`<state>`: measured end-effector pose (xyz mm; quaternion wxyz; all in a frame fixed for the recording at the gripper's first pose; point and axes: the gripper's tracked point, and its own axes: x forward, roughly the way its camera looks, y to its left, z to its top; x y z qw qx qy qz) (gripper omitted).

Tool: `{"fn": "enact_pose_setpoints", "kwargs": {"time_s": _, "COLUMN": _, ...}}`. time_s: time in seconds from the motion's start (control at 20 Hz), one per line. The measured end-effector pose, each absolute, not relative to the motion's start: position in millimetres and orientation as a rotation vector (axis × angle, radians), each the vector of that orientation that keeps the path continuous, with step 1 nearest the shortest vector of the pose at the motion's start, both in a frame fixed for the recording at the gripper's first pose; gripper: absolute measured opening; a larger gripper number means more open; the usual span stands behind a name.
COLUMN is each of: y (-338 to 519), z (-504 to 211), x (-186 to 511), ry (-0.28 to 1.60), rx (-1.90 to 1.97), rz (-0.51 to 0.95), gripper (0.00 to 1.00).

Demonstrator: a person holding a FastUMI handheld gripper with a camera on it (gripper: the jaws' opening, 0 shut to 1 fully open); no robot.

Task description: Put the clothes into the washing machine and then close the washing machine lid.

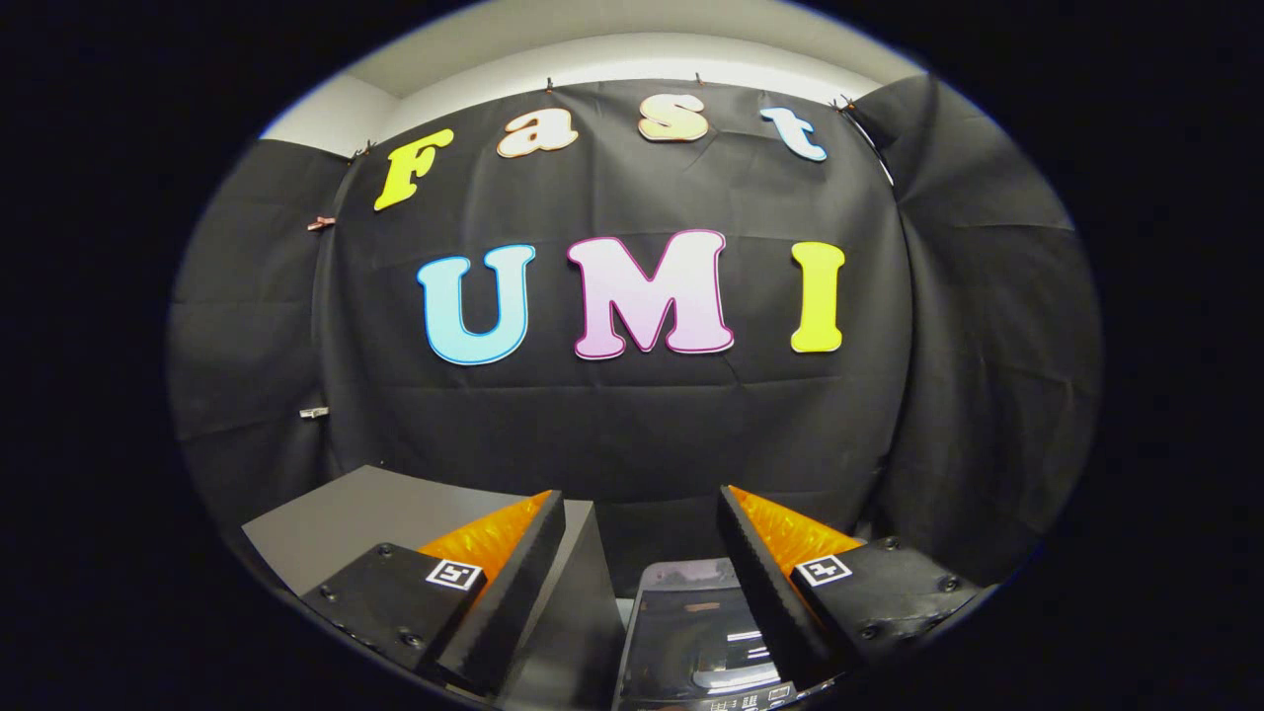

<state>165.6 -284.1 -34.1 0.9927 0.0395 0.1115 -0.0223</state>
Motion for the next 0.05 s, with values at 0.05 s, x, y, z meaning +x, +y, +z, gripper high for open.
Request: {"fn": "enact_pose_setpoints", "kwargs": {"time_s": 0.05, "y": -284.1, "z": -32.3, "x": 166.0, "ry": 0.216, "rx": 0.078, "rz": -0.042, "gripper": 0.99}}
